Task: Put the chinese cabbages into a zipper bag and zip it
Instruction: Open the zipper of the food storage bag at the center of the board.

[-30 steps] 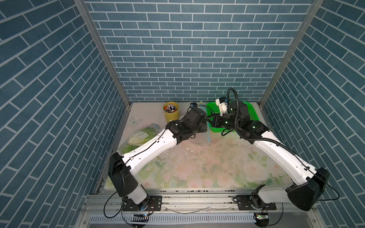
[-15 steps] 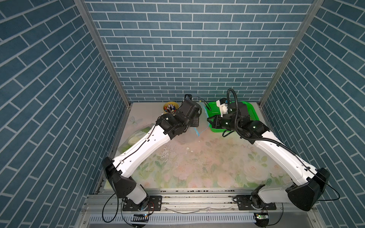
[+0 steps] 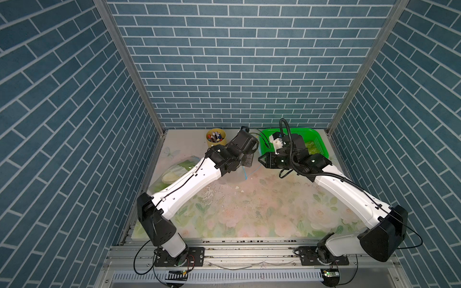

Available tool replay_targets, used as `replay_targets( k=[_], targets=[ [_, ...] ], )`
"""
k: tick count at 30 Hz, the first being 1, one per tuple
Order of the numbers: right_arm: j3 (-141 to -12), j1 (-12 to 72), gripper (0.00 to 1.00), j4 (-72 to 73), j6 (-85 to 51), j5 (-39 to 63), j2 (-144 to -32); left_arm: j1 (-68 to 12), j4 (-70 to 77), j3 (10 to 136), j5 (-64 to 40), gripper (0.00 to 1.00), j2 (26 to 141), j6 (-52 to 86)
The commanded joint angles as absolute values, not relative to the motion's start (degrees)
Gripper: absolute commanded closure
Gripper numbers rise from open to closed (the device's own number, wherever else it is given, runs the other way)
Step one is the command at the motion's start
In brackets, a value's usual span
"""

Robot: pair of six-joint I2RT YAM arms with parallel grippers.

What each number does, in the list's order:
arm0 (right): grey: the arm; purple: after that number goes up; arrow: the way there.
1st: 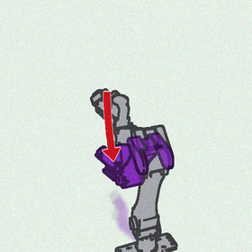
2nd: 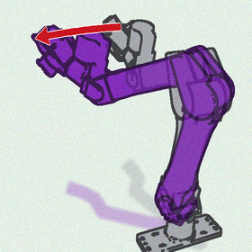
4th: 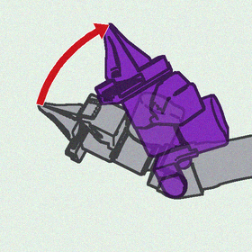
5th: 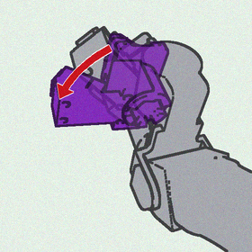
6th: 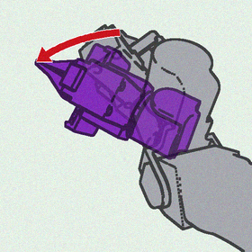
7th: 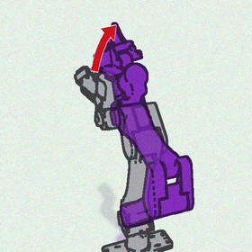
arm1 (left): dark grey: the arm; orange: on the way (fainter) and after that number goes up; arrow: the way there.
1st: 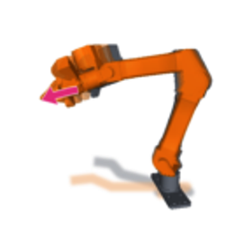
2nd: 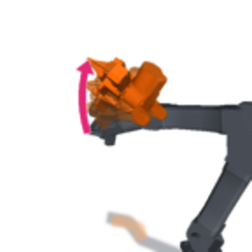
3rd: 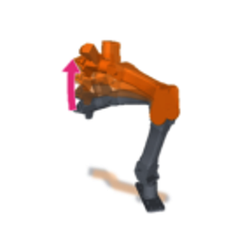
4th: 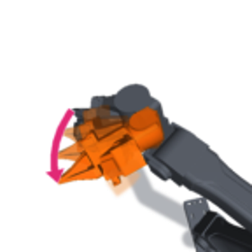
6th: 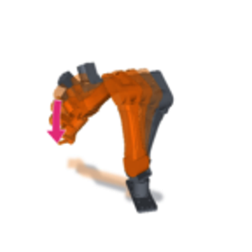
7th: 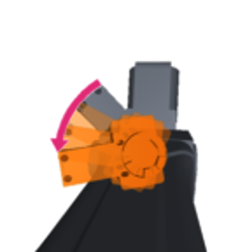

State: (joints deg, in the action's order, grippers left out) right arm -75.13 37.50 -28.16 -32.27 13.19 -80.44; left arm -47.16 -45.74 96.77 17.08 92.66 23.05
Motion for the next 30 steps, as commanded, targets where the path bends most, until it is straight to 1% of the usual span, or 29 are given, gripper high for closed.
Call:
replay_targets(
  k=[1, 3, 4, 9, 12, 14, 16, 21, 25, 30],
  targets=[
    [-74.08, 37.70, 0.49, -30.01, -31.67, 12.18, -81.62, -47.72, -43.67, 96.04, 16.51, 1.00, 93.14, 22.75],
    [-73.45, 37.62, 0.45, -29.93, -31.52, 11.82, -82.03, -47.94, -43.55, 96.02, 16.59, 1.00, 93.42, 22.88],
    [-73.47, 37.61, 0.45, -30.32, -31.28, 11.39, -82.46, -47.99, -43.51, 96.06, 16.72, 1.00, 93.51, 22.85],
    [-71.03, 37.36, 0.44, -31.20, -30.17, 7.24, -82.93, -48.16, -42.77, 95.95, 17.71, 1.00, 92.69, 22.90],
    [-67.92, 37.10, 0.44, -30.67, -29.44, 2.33, -82.31, -48.40, -41.75, 96.29, 20.08, 1.00, 91.50, 22.76],
    [-66.29, 36.58, 0.44, -30.52, -29.44, 0.33, -82.35, -48.60, -39.42, 94.83, 21.22, 1.00, 89.90, 22.51],
    [-65.37, 36.47, 0.44, -30.34, -29.44, -0.68, -82.28, -48.60, -36.92, 92.74, 20.22, 1.00, 89.04, 22.04],
    [-64.82, 36.47, 0.43, -29.25, -29.21, -0.12, -80.53, -48.69, -37.40, 90.73, 20.51, 1.00, 89.60, 24.15],
    [-64.18, 36.47, 0.42, -26.67, -28.67, 3.32, -78.47, -48.69, -35.90, 89.25, 18.74, 1.00, 90.22, 24.43],
    [-64.82, 36.47, 0.40, -27.03, -28.22, 2.81, -78.40, -48.87, -35.44, 89.10, 17.67, 1.00, 91.32, 25.00]
  ],
)
